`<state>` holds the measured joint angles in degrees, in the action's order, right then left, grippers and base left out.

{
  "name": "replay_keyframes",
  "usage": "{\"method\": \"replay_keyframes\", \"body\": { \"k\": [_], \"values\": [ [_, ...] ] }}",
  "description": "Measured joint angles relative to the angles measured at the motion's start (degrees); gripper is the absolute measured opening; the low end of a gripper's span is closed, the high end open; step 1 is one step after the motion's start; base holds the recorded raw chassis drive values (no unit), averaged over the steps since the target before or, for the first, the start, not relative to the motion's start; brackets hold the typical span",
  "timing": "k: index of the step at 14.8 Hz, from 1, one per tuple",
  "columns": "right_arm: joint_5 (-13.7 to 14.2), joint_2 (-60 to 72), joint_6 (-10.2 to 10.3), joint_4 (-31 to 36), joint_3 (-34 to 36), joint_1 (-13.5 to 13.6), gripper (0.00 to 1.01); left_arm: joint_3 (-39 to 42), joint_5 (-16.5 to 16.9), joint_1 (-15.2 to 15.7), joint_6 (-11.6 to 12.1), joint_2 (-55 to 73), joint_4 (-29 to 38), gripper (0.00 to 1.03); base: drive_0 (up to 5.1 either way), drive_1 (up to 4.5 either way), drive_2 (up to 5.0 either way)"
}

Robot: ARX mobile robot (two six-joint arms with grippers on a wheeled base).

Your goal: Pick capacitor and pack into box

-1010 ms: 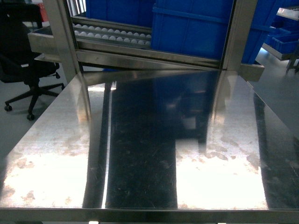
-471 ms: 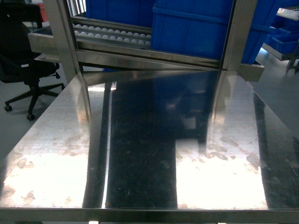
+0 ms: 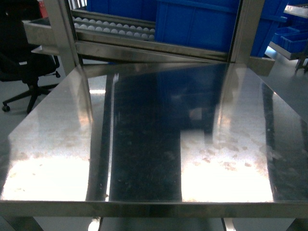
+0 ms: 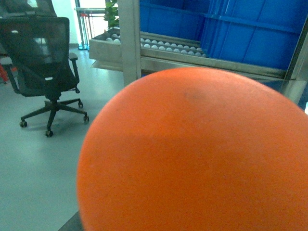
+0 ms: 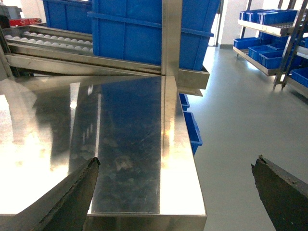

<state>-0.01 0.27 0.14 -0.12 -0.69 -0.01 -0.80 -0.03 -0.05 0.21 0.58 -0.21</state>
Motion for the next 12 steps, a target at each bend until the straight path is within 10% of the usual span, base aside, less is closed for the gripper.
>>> {"method": "replay_keyframes", "body": {
  "k": [12],
  "values": [
    [0.0,0.0,0.0,-0.2,0.0,0.0,0.98,0.0,0.0,0.0,0.0,0.0,-0.2,0.44,0.0,0.0,0.0]
  ]
}}
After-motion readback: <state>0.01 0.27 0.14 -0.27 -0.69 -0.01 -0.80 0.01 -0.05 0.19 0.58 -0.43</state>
